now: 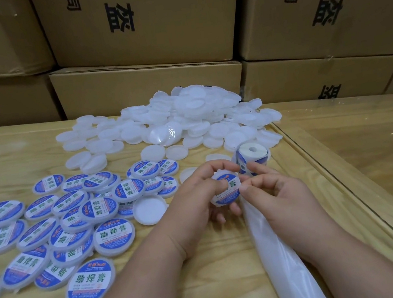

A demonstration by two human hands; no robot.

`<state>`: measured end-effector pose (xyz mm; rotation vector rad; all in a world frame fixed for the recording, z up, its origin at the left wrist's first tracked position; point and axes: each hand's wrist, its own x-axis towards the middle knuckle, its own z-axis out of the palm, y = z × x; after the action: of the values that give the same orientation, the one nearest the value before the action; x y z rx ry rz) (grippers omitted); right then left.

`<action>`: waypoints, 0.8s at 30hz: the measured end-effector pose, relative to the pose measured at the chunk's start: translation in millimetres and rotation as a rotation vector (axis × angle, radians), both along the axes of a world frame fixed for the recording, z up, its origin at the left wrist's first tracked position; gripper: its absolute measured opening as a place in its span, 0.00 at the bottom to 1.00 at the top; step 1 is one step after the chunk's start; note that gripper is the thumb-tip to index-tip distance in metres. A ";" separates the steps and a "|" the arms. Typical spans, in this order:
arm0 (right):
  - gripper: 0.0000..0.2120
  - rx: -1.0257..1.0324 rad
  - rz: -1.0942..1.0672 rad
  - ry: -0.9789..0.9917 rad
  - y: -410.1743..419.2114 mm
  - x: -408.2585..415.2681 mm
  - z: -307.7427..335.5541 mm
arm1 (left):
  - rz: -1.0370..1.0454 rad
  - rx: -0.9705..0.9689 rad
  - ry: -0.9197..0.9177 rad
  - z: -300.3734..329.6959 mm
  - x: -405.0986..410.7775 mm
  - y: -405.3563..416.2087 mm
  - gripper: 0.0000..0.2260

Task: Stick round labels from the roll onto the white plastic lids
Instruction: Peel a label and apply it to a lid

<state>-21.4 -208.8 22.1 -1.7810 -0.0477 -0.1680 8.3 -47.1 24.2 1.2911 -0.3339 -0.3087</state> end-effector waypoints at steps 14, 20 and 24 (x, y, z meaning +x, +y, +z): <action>0.16 0.080 -0.008 -0.036 3.0 -1.8 3.6 | 0.069 0.007 0.008 -3.5 4.2 -0.5 0.16; 0.16 0.093 0.077 -0.059 5.5 -5.6 1.3 | 0.153 0.058 -0.030 -8.1 6.5 1.5 0.22; 0.18 0.075 0.093 -0.093 6.7 -6.9 0.4 | 0.167 0.042 -0.058 -8.4 7.6 3.1 0.18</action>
<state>-28.4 -202.0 22.5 -1.6915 -0.1884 -0.1836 15.9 -44.0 15.7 1.3622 -0.2678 -0.1369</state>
